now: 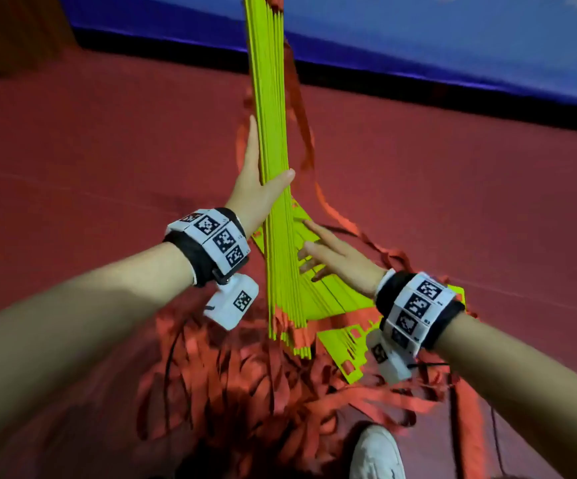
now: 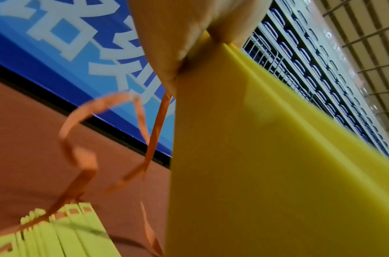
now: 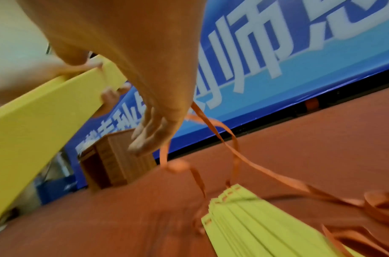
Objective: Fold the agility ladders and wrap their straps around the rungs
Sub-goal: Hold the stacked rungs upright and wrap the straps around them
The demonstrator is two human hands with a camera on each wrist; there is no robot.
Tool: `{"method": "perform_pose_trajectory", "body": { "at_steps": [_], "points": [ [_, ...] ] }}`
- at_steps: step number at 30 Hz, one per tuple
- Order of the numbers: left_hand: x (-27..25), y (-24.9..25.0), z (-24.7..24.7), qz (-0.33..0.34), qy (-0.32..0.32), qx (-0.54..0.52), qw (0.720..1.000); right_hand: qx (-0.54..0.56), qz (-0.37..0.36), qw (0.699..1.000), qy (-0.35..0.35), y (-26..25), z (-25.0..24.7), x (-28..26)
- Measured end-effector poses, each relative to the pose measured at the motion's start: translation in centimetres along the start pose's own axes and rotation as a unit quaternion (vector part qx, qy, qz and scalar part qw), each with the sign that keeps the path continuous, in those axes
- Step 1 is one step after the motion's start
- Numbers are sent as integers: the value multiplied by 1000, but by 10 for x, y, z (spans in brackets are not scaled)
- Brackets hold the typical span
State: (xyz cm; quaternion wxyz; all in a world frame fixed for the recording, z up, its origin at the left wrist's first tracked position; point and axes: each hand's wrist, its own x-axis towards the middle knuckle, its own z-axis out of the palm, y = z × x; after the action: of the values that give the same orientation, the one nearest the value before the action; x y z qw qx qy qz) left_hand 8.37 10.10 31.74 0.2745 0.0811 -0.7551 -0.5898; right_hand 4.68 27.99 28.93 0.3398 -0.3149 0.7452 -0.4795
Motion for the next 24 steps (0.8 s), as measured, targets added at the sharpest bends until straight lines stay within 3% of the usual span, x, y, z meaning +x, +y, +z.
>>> {"method": "perform_pose_trajectory", "body": {
  "at_steps": [6,11,17,24],
  "points": [
    [-7,69,-33,16,-30,1,999,86,-112,973,181,-129,-53,18],
    [-26,96,-39,37,-33,-22,999,29,-192,958,209,-202,-42,15],
    [-50,112,-29,24,-69,-41,996,1,-203,949,242,-202,-10,15],
    [-71,101,-22,-19,-108,-56,992,17,-231,932,279,-173,-12,5]
  ]
}}
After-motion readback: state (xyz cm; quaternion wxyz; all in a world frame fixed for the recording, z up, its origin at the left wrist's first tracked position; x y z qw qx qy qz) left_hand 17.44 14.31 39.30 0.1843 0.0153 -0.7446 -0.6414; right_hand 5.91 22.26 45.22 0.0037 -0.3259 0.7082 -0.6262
